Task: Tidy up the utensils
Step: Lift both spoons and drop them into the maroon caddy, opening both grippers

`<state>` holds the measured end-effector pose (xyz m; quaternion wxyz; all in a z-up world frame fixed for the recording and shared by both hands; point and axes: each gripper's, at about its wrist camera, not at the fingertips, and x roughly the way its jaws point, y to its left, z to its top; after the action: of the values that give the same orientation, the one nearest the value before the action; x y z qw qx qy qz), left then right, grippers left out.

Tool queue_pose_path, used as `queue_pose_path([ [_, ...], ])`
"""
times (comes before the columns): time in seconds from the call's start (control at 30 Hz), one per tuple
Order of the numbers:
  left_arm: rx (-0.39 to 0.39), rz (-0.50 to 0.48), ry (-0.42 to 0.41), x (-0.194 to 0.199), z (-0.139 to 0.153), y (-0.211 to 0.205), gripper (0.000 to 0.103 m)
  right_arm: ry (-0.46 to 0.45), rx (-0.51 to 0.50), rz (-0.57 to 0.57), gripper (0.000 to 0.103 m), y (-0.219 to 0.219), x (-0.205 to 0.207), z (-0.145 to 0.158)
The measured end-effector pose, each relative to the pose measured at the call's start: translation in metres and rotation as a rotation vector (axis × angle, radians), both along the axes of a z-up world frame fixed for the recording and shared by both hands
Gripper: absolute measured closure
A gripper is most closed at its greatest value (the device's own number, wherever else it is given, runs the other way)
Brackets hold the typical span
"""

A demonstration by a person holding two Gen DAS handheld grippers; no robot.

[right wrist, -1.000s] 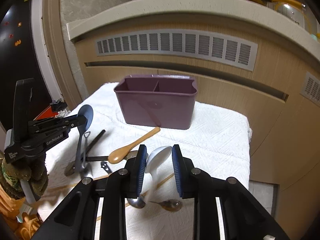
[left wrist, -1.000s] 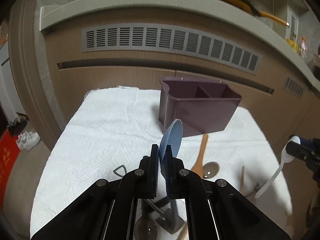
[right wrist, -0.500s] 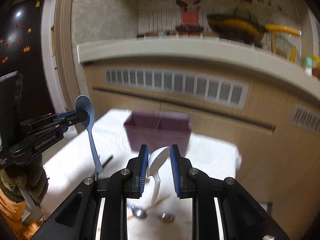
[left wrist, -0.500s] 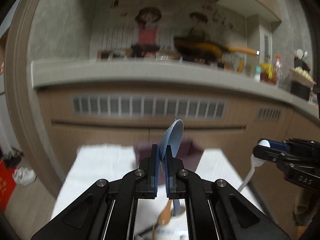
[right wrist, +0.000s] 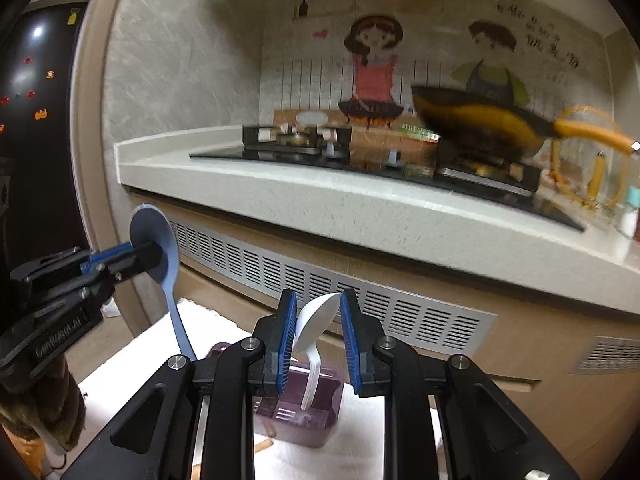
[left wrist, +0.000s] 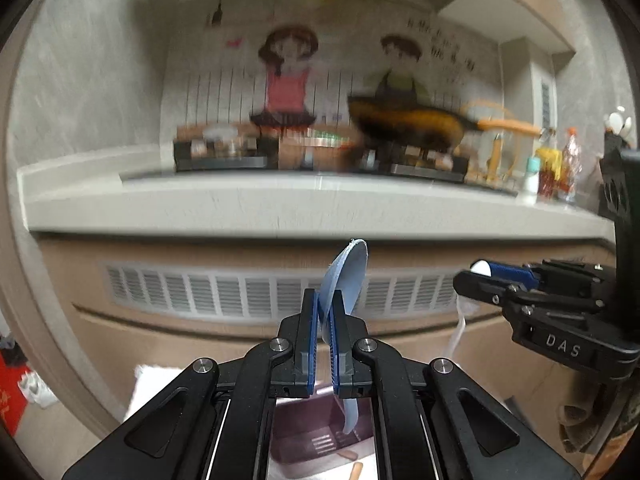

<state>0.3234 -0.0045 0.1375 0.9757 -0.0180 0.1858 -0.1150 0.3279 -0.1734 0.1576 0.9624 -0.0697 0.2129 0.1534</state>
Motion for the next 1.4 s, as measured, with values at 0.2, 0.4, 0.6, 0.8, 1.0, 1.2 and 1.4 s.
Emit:
queue_pose_path([
  [0.2,-0.029,-0.009,0.179,0.05,-0.074,0.001,0.098,0.135,-0.008,0.001,0.082,0.004,0.05,-0.058],
  [0.4,-0.044,-0.014,0.305,0.073,-0.127,0.003,0.094,0.276,-0.04,0.017,0.082,0.014,0.074,-0.121],
  [0.6,-0.044,-0.029,0.305,0.059,-0.131,0.008,0.074,0.332,-0.04,0.009,0.066,0.015,0.076,-0.147],
  [0.8,-0.061,0.006,0.27,0.022,-0.112,0.028,0.053,0.26,-0.061,-0.02,0.05,0.01,0.046,-0.137],
  [1.0,-0.034,0.041,0.266,-0.03,-0.118,0.051,0.028,0.199,-0.073,-0.039,0.014,0.007,-0.011,-0.133],
  [1.2,0.02,0.05,0.358,-0.078,-0.155,0.07,0.027,0.159,-0.117,0.003,0.002,0.026,-0.059,-0.157],
  [1.4,0.034,0.058,0.451,-0.127,-0.187,0.09,0.027,0.275,-0.116,0.086,0.002,0.048,-0.081,-0.194],
])
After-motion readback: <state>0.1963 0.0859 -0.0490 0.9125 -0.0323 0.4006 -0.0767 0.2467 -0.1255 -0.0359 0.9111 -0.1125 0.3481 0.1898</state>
